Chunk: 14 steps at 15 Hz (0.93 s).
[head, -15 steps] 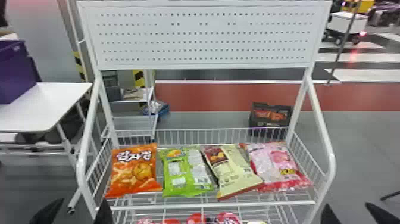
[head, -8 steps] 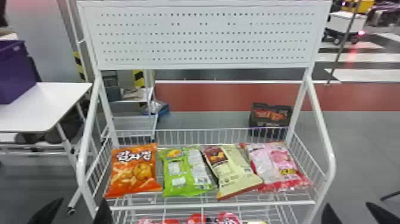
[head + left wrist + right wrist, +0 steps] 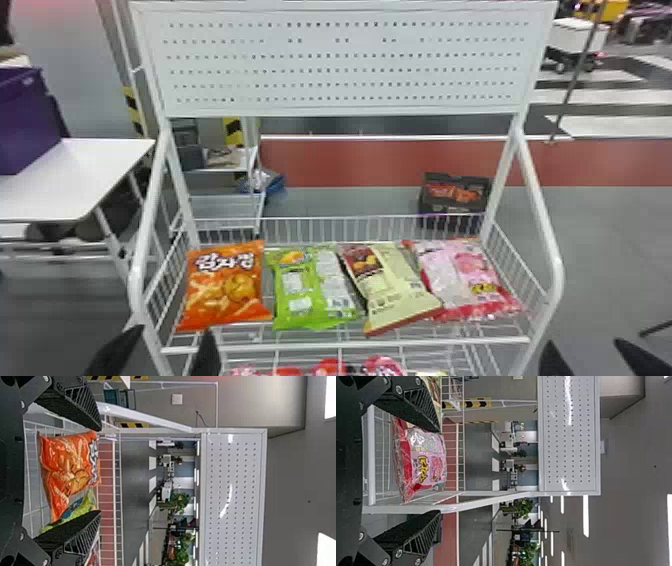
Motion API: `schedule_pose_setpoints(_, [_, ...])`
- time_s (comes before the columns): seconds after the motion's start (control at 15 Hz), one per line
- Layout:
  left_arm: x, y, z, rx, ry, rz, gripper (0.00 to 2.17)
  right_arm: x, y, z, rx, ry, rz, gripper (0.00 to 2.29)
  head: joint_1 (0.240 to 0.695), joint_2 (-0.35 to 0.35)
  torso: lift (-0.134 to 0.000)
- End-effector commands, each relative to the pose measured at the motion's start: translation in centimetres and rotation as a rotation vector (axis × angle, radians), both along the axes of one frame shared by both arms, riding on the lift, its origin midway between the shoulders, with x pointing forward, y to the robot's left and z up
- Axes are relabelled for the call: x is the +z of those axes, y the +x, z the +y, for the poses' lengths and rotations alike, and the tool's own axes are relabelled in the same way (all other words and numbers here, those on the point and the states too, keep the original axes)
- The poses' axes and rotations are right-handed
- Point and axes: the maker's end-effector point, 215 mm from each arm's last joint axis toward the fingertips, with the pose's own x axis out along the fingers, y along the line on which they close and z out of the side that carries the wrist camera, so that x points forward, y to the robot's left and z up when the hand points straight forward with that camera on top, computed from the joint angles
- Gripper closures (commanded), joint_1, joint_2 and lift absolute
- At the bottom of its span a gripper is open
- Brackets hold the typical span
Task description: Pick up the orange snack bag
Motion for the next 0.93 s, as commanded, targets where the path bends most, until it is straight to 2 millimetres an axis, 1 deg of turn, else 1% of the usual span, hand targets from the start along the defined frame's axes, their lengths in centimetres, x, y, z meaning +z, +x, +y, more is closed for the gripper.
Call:
schedule_pose_setpoints(0.0, [-1.8,2.2,-2.6,-0.037,0.013,0.043,0.16,-0.2,0.1,0.0,-0.002,0.0,0.002,0.17,0.499,0.0,0.0])
schedule_pose_setpoints(0.13, [-3.4,4.6,-3.7,-0.049,0.023,0.087,0.16,-0.5,0.1,-0.1,-0.006,0.0,0.006,0.17,0.499,0.0,0.0])
schedule_pose_setpoints(0.27, [-4.3,7.4,-4.5,-0.052,0.036,0.115,0.16,-0.7,0.1,-0.2,-0.008,0.001,0.009,0.17,0.499,0.0,0.0])
schedule_pose_setpoints(0.47, [-4.8,10.5,-4.4,-0.046,0.042,0.141,0.16,-0.7,0.1,-0.1,-0.01,0.001,0.006,0.17,0.499,0.0,0.0])
schedule_pose_setpoints(0.53, [-5.5,11.7,-4.0,-0.034,0.047,0.164,0.16,-0.7,0.1,-0.2,-0.011,0.001,0.007,0.17,0.499,0.0,0.0])
schedule_pose_setpoints(0.67, [-6.0,13.7,-3.1,-0.018,0.054,0.19,0.16,-0.8,0.0,-0.2,-0.013,0.001,0.009,0.17,0.499,0.0,0.0])
schedule_pose_setpoints(0.87, [-6.8,15.7,-2.3,-0.004,0.069,0.235,0.16,-1.0,0.0,-0.3,-0.013,0.004,0.013,0.17,0.499,0.0,0.0])
